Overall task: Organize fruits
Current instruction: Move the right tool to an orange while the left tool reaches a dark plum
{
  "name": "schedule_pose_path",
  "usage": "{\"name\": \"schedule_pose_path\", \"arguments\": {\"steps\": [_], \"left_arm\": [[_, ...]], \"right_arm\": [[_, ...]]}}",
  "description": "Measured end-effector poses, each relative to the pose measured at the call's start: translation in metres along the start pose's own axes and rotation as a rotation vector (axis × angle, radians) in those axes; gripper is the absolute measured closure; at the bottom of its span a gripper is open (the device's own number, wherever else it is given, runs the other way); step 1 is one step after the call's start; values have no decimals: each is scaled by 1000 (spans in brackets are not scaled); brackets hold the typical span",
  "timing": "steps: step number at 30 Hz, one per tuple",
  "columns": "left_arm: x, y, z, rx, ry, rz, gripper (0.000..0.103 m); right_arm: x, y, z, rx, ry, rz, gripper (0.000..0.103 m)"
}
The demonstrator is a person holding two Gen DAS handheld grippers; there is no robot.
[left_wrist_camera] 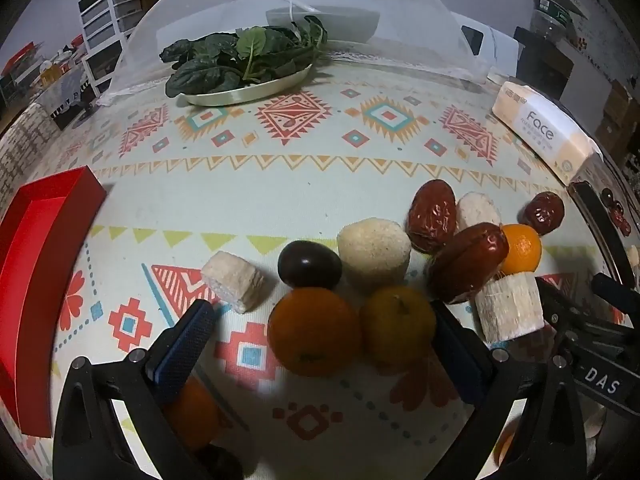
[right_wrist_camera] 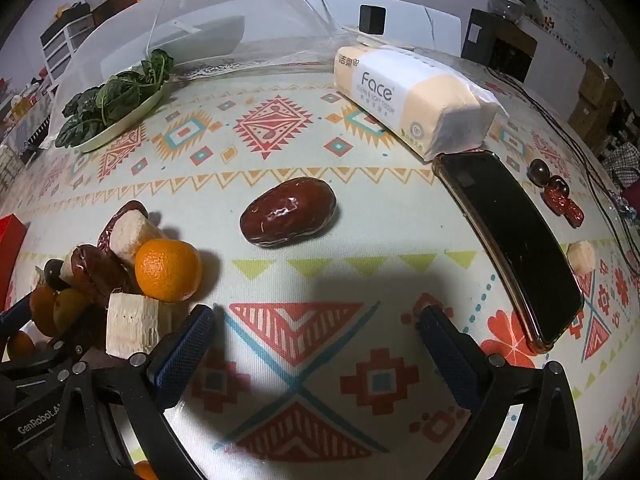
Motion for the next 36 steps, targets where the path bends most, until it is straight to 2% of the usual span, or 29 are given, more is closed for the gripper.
{"name": "schedule_pose_path", "arguments": {"steps": [2,3,5,10,12,14,17,18,20,21,22,23,24,27,29,31,33,34,35,36], "left_arm": [[2,2,3,-18,10,-6,2],[7,4,3,-22,17,6,10],[21,6,4,-19,36,47,13],[90,5,-7,8,128,258,13],[114,-4,-18,58,188,291,13],[130,-7,-28,76,237,292,13],[154,-2,-44,77,221,334,14],[170,-1,-55,97,202,360,14],[194,0,-72,105,222,438,12],[213,3,-80,95,204,520,0],[221,5,-90,98,187,552,0],[225,7,-96,70,137,563,0],[221,8,-99,56,115,534,0],[188,17,-115,100,102,379,0],[170,28,-118,87,111,331,3],[148,39,-121,107,182,251,14],[134,48,-114,77,190,199,35],[127,54,-109,64,188,178,42],[116,60,-106,59,208,134,56],[107,65,-102,48,226,100,63]], "right_arm": [[0,0,0,-4,3,-1,0],[1,0,0,-5,4,-1,0],[1,0,0,-8,10,-1,0],[5,4,10,-60,19,9,1],[12,5,15,-75,12,41,1],[25,4,16,-69,22,94,1],[50,4,14,-52,26,173,1],[59,3,12,-44,24,202,1],[91,6,10,-25,27,316,1],[103,8,9,-17,29,367,1],[120,13,6,4,19,441,0],[129,17,5,18,-5,477,0],[134,19,2,30,-34,489,0],[133,21,-8,62,-100,433,0],[123,26,-16,93,-133,388,1],[114,35,-26,126,-175,328,5],[107,47,-33,152,-211,283,10],[101,53,-37,166,-223,259,12],[99,56,-40,174,-227,246,14],[96,60,-42,181,-231,233,15]]}}
Point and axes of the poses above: each gripper's, at about its wrist camera, not at the fingertips, and x roughly against the way its jaws point, z to its right, y to its underside, the point moved 3 cm from there along -x, roughly the way its jaws point, and after that the axes turned 6 degrees about x, right-handed, at the moved point
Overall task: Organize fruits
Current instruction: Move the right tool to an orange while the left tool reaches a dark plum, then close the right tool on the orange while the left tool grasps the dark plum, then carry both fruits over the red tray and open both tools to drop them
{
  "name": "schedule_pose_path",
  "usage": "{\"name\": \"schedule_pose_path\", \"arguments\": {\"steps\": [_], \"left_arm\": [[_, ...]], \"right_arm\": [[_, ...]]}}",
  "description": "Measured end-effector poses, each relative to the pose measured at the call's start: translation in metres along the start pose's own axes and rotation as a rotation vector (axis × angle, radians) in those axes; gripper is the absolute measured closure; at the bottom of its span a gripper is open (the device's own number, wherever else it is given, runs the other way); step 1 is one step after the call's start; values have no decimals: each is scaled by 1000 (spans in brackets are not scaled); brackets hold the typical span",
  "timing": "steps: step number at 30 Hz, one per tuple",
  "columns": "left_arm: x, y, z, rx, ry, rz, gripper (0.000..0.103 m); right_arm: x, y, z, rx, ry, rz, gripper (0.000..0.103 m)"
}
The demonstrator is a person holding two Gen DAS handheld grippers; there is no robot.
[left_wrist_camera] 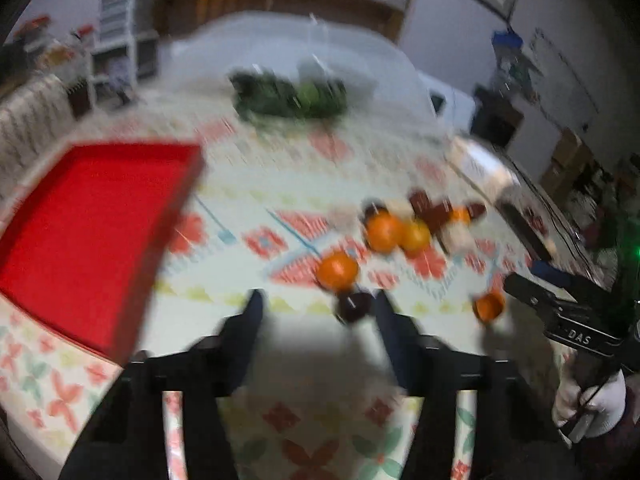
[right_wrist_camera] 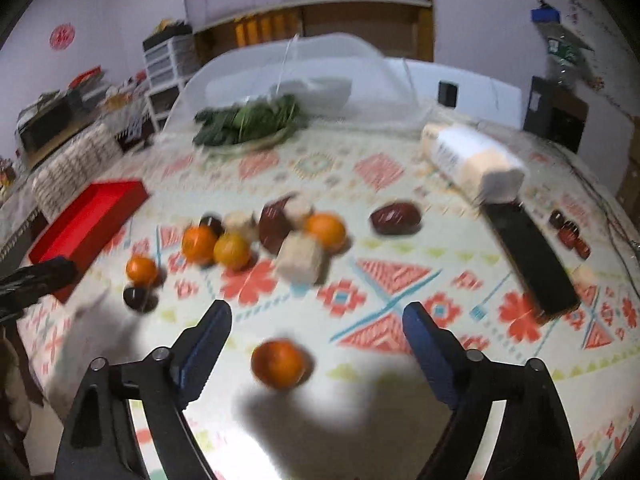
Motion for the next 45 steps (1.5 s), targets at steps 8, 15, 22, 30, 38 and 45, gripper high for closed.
{"name": "schedule_pose_path", "arguments": {"steps": [8,15,22,30,38,45], "left_arm": [[-32,8,12,-12,8,-58,57],[-44,-2,14,-22,-7,-69,51],[-46,1,19,-59,-21,-58,77],[-17,-13,-15,73,26,-7,78],[41,-49,-107,260,-67,149,78],[66,-53,-184,366,-181,206,78]], "right_arm": [[-16,19,-12,9,-31,-77,31],[-26,21,-15,-9,-56,-109,45],[-27,22,-19,-13,-78,-121,66],[-21,11,-37,-8,-117,-113,66],[-14,-38,-100,31,-301,-60,66],[-34,-75,-194,100,-481,-65,66]]}}
Point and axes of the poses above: each gripper's, at about its wrist camera, not at the fingertips, and x roughly against the way its jaws point, z to its right, y to its underside, the point moved 3 cm from there along -x, roughly the way its jaws point, and after that the axes turned 6 degrees about x, right-handed, at the moved point
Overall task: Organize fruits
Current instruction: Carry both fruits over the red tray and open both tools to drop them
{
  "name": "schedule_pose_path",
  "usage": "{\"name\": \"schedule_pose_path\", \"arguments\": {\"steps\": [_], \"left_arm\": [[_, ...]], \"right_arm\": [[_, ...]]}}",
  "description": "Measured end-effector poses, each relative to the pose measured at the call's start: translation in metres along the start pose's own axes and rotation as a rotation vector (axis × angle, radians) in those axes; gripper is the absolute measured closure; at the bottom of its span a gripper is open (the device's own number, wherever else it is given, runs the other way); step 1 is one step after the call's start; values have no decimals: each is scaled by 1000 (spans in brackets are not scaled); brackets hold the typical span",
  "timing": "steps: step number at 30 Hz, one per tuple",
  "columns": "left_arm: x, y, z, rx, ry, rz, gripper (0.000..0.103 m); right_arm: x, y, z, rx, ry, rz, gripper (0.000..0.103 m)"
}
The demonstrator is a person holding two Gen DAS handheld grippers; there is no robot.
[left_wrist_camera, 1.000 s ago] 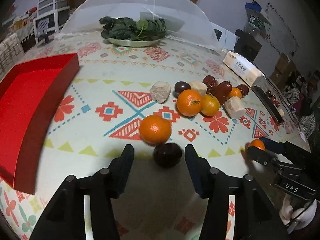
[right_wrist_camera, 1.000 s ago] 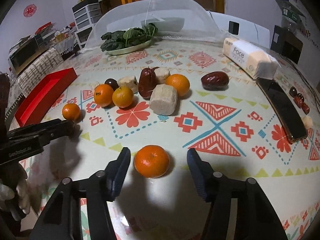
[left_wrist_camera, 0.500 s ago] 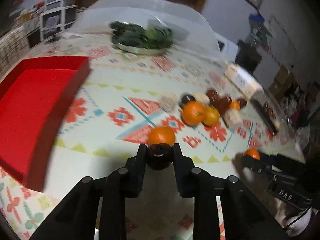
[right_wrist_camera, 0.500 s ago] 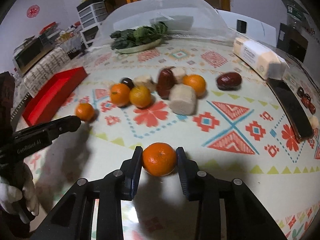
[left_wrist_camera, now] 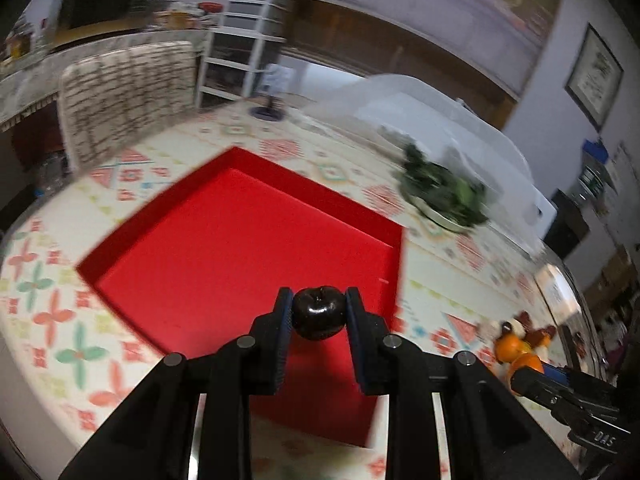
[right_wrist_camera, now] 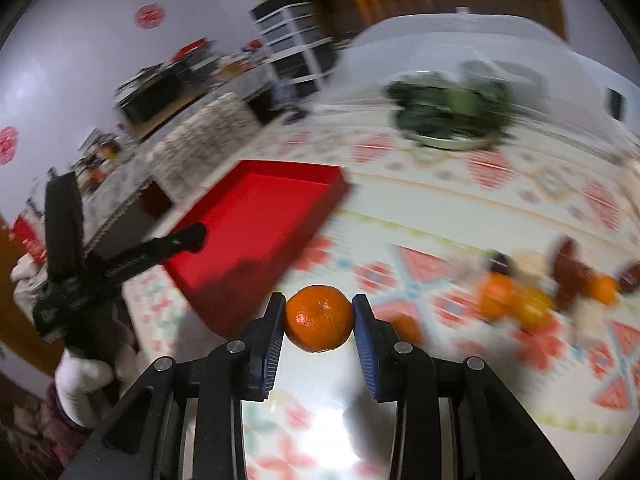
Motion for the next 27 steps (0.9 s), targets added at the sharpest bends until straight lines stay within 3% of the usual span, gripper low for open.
{"name": "schedule_pose_path", "arguments": {"steps": [6,16,17,20,27], "left_arm": [[-6,-11,-40,61,-30,-4,78],[-15,-18,-71,121,-4,-29,76],[-15,-19,-72,126,1,-32,74],[-12,-21,-75,152,21,-25,51],[2,-28,-76,202,47,12,26]], "right_arm": [[-65,-23,-55,50,-108,-65,66],[-133,-21,-93,112,-88,-154,65],[-134,-21,-93,118,-81,-150,65],[-133,-22,-96,141,-67,-137,64],[-110,-32,-93,143,-76,-77,57]]}}
Point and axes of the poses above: each gripper's, at about its wrist camera, not at the fingertips, and x roughly against the way its jaws point, z to its right, y to its underside, the point moved 3 cm from there along -x, roughly the way its jaws point, and after that the axes turned 6 degrees about x, right-handed, at the moved point
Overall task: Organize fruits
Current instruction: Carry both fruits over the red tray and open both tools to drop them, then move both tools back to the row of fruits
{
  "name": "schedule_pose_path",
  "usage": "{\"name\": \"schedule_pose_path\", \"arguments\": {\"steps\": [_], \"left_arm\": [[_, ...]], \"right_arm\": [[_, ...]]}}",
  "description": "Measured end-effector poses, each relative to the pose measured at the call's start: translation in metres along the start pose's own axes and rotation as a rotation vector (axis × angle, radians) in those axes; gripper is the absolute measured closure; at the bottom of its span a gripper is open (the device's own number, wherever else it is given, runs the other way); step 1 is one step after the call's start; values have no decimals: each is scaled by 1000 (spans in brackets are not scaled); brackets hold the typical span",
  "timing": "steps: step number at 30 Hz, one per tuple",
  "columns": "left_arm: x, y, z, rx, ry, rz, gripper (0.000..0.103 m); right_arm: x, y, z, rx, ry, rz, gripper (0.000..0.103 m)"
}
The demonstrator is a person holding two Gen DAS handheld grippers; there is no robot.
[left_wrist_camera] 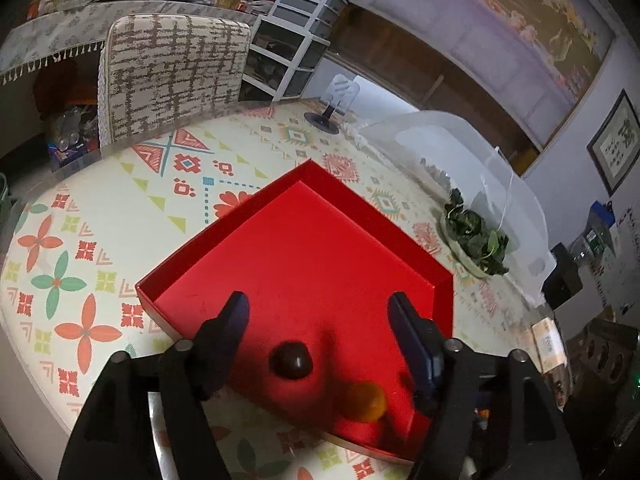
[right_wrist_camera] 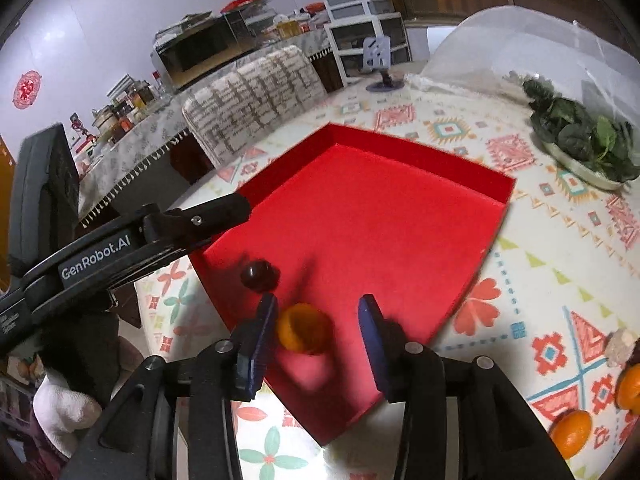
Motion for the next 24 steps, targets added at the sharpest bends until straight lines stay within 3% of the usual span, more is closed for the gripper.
{"name": "schedule_pose_path", "arguments": {"steps": [2,8,13,16,20,24], "left_arm": [[7,-1,3,7,0,19,18],[30,4,35,-63,53,65,17],[26,27,77,-149,142,4,17],[12,47,103,-200,180,-65,17],[-8,81,135,-279,208,-152,17],[-27,123,170,-407,222,-223,20]], "right_arm": [[15,-1,8,-16,10,34,57],[92,11,62,-113,88,158,52],[163,48,129,-244,224,233,51],[186,75,159,-297,293,221,51],[188,111,189,-365,336,166,51],[181,125,200,-384,319,151,51]]}}
Point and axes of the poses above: each gripper's, at about its wrist camera, not at the fingertips, and x roughly against the way its jaws point, z to its right, y to its underside, the point moved 3 cm from there along -x, roughly the way its jaws point, and after that the axes turned 6 degrees about x, right-handed, at the moved point
